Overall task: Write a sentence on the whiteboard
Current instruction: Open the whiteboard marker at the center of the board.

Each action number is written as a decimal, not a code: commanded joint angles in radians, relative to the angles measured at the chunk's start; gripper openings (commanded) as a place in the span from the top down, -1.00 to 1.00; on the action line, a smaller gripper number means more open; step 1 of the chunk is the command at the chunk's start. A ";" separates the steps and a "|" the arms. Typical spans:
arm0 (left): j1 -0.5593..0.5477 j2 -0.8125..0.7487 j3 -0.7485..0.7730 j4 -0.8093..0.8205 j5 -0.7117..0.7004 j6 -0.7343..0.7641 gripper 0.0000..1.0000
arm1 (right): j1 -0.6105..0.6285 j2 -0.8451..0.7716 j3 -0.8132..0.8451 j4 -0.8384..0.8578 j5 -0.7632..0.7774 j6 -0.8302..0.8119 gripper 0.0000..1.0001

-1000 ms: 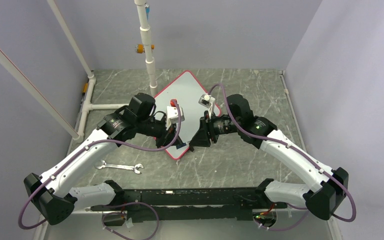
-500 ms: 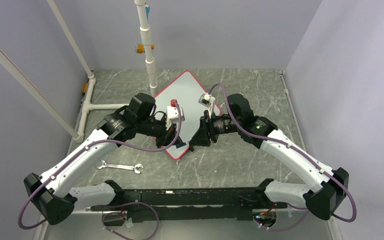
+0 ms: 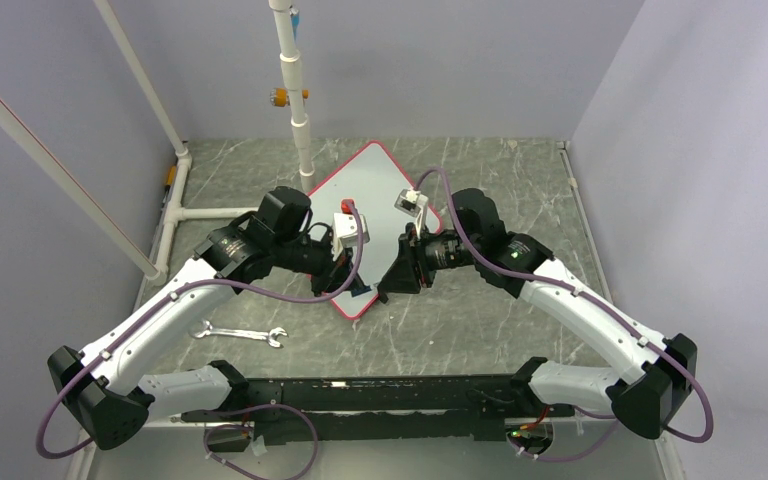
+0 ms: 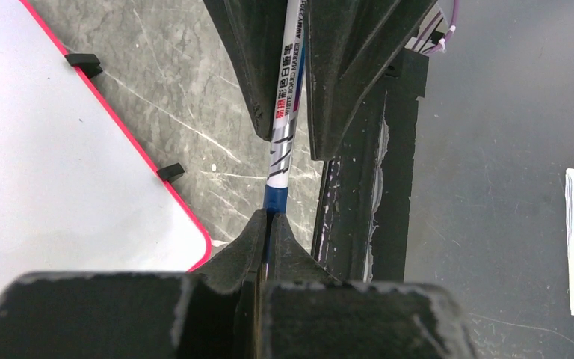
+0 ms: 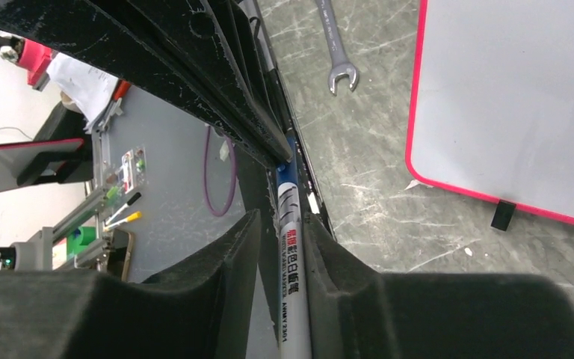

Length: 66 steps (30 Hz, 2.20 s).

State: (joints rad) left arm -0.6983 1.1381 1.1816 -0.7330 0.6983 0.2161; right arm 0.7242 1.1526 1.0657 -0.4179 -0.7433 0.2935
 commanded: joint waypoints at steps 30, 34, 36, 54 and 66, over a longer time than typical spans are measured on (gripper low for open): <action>0.060 -0.116 -0.030 0.113 -0.006 -0.009 -0.75 | -0.001 -0.230 -0.065 0.074 0.143 -0.021 1.00; 0.057 -0.106 -0.035 0.128 0.039 -0.010 -0.68 | 0.000 -0.220 -0.072 0.100 0.089 -0.032 1.00; 0.051 -0.109 -0.041 0.135 0.052 -0.011 -0.66 | 0.000 -0.216 -0.074 0.111 0.079 -0.033 1.00; -0.015 -0.045 -0.024 0.108 0.089 0.003 0.10 | 0.000 -0.166 -0.073 0.190 0.006 -0.027 1.00; -0.031 -0.029 -0.027 0.122 0.060 -0.013 1.00 | 0.000 -0.153 -0.063 0.173 -0.016 -0.034 1.00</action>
State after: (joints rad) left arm -0.7250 1.1046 1.1370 -0.6533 0.7712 0.2161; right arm 0.7204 1.0042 0.9913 -0.2897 -0.7387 0.2756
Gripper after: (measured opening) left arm 0.074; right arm 0.135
